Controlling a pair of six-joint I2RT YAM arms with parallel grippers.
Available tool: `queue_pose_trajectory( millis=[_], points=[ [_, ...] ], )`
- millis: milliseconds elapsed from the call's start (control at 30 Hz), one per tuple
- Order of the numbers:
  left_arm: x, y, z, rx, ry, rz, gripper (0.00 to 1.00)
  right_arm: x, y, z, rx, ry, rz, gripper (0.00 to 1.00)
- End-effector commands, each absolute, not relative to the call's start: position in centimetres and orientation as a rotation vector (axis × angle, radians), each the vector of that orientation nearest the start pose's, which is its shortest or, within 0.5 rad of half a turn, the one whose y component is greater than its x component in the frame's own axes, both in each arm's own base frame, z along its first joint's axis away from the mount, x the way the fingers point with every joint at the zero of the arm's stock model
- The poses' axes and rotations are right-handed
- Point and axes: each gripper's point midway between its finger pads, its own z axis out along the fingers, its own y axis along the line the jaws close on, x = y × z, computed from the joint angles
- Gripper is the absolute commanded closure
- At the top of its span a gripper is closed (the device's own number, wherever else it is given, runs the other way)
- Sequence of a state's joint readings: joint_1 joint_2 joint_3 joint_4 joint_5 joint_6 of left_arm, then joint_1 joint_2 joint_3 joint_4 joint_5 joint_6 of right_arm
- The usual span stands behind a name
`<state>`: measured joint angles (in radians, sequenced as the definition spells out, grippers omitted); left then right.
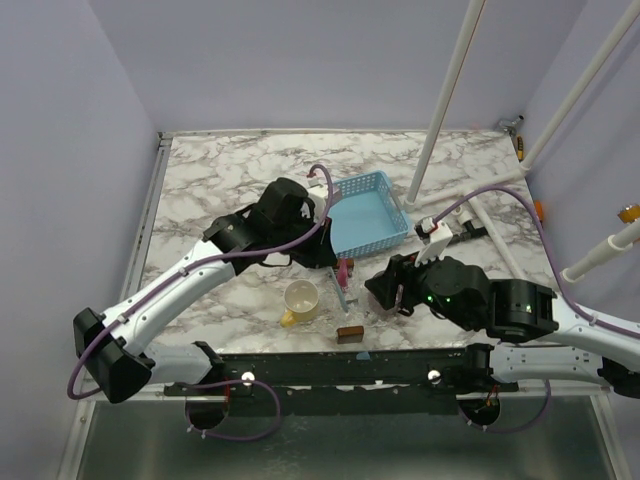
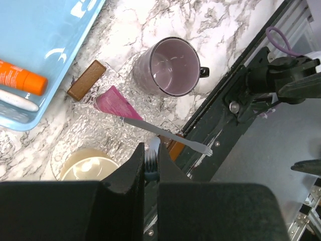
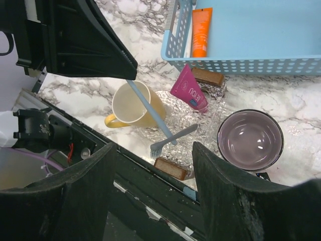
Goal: Prepare toiletry sets of a toothbrush and toothpaste on the tray
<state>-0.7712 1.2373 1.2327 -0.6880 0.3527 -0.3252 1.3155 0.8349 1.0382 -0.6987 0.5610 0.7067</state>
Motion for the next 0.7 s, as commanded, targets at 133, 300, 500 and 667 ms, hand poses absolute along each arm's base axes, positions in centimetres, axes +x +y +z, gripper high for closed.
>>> queue_pose_trajectory(
  millis=[133,300,500,667],
  points=[
    [19.0,-28.9,23.6,0.761,2.303,-0.853,1.0,13.6,23.0,27.1,-0.272,2.043,0.676,0.35],
    [18.6,-29.2,23.4,0.758,2.307,-0.853,1.0,13.6,23.1,26.8,-0.277,2.05,0.67,0.34],
    [17.9,-30.0,22.7,0.752,2.318,-0.866,1.0,13.6,23.4,26.5,-0.286,2.055,0.673,0.34],
    [17.4,-30.6,21.9,0.764,2.333,-0.869,1.0,13.5,23.7,26.3,-0.292,2.064,0.677,0.34]
  ],
)
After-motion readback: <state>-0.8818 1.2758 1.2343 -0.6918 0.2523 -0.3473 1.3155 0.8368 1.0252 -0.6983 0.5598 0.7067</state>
